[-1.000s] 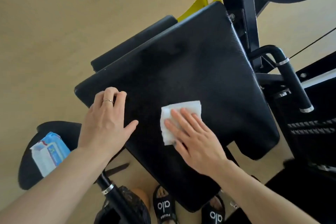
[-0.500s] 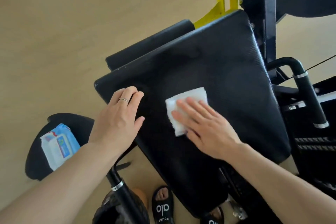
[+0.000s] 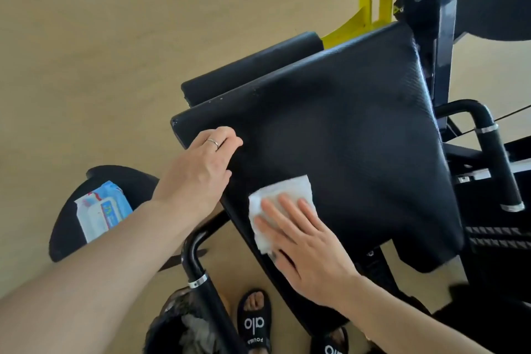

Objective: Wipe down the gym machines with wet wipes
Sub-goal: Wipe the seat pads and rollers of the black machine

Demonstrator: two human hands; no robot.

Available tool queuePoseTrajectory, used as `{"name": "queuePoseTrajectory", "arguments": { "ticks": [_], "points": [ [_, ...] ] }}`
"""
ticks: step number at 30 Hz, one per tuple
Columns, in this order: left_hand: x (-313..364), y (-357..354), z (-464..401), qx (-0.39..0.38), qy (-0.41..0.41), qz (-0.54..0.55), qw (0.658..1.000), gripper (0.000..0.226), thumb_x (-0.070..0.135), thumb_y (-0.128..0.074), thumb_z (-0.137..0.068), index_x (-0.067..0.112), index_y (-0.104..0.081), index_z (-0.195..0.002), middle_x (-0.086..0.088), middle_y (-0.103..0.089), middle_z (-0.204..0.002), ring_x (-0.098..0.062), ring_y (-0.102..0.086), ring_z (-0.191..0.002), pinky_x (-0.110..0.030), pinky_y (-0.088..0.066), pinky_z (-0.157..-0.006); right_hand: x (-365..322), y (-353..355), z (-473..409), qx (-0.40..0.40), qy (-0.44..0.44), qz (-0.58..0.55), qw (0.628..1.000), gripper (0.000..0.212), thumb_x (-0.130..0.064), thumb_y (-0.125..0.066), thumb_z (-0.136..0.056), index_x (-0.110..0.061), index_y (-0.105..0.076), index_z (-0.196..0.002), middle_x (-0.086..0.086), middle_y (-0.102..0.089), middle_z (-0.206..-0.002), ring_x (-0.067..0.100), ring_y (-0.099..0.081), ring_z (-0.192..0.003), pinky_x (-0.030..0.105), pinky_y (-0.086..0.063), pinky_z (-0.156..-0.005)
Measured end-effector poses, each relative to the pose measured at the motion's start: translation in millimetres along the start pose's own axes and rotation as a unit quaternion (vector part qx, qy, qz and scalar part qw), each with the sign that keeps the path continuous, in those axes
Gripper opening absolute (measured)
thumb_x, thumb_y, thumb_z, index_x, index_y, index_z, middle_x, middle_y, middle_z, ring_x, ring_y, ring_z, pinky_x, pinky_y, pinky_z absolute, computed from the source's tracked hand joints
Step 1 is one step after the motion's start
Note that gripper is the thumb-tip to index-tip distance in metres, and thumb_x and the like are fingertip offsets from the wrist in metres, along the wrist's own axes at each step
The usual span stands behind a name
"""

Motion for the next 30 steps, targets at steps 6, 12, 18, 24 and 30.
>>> {"name": "queuePoseTrajectory", "arguments": {
  "ticks": [6,12,18,24,30],
  "points": [
    [-0.7,-4.6,1.1,0.003,-0.001,0.014,1.000,0.049,0.015,-0.069,-0.091,0.015,-0.051,-0.136,0.006,-0.041,-0.140,-0.018,-0.041,-0.130,-0.032,-0.059,-0.071,19.4,0.5,2.4,-0.022,-0.016,0.025,0.999,0.058,-0.042,-0.027,-0.108,-0.031,-0.015,-0.164,-0.005,-0.003,-0.172,0.022,0.000,-0.159,0.047,-0.013,-0.126],
    [-3.3,-4.5,-2.4,0.001,-0.010,0.016,1.000,0.051,0.016,-0.070,-0.090,0.017,-0.051,-0.137,0.008,-0.041,-0.144,-0.016,-0.038,-0.134,-0.032,-0.057,-0.080,26.4,45.9,-83.5,0.101,-0.239,-0.100,0.960,0.057,-0.047,-0.009,-0.109,-0.033,0.001,-0.164,-0.007,0.015,-0.170,0.017,0.026,-0.154,0.046,0.008,-0.128],
    [-5.1,-4.4,-2.9,0.005,-0.005,0.017,1.000,0.049,0.019,-0.063,-0.096,0.019,-0.047,-0.143,0.009,-0.035,-0.148,-0.014,-0.030,-0.138,-0.033,-0.053,-0.088,-25.6,-26.6,33.5,0.046,-0.138,-0.050,0.988,0.064,-0.038,-0.038,-0.107,-0.027,-0.013,-0.165,-0.004,-0.004,-0.173,0.025,-0.003,-0.159,0.054,-0.026,-0.124],
    [-2.6,-5.3,-1.8,0.003,-0.014,-0.002,1.000,0.050,0.020,-0.064,-0.096,0.017,-0.046,-0.143,0.004,-0.036,-0.149,-0.018,-0.031,-0.138,-0.033,-0.050,-0.091,-14.8,-27.7,36.2,0.056,-0.174,-0.066,0.981,0.056,-0.040,-0.025,-0.110,-0.030,-0.014,-0.164,-0.003,-0.006,-0.172,0.023,-0.001,-0.159,0.054,-0.023,-0.125],
    [-8.8,-6.8,-5.0,0.005,-0.029,-0.009,1.000,0.051,0.021,-0.067,-0.093,0.018,-0.049,-0.141,0.006,-0.039,-0.148,-0.018,-0.035,-0.136,-0.036,-0.049,-0.090,1.5,25.8,-69.9,0.154,-0.305,-0.168,0.925,0.056,-0.048,-0.008,-0.109,-0.035,-0.005,-0.164,-0.008,0.013,-0.171,0.015,0.025,-0.154,0.043,0.013,-0.127]
  ]
}}
Point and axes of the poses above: each hand's wrist, its own z-axis away from the middle knuckle, its own y-axis out of the back of the hand, x = y × z, the point moved 10 cm from there along -z, towards the middle knuckle
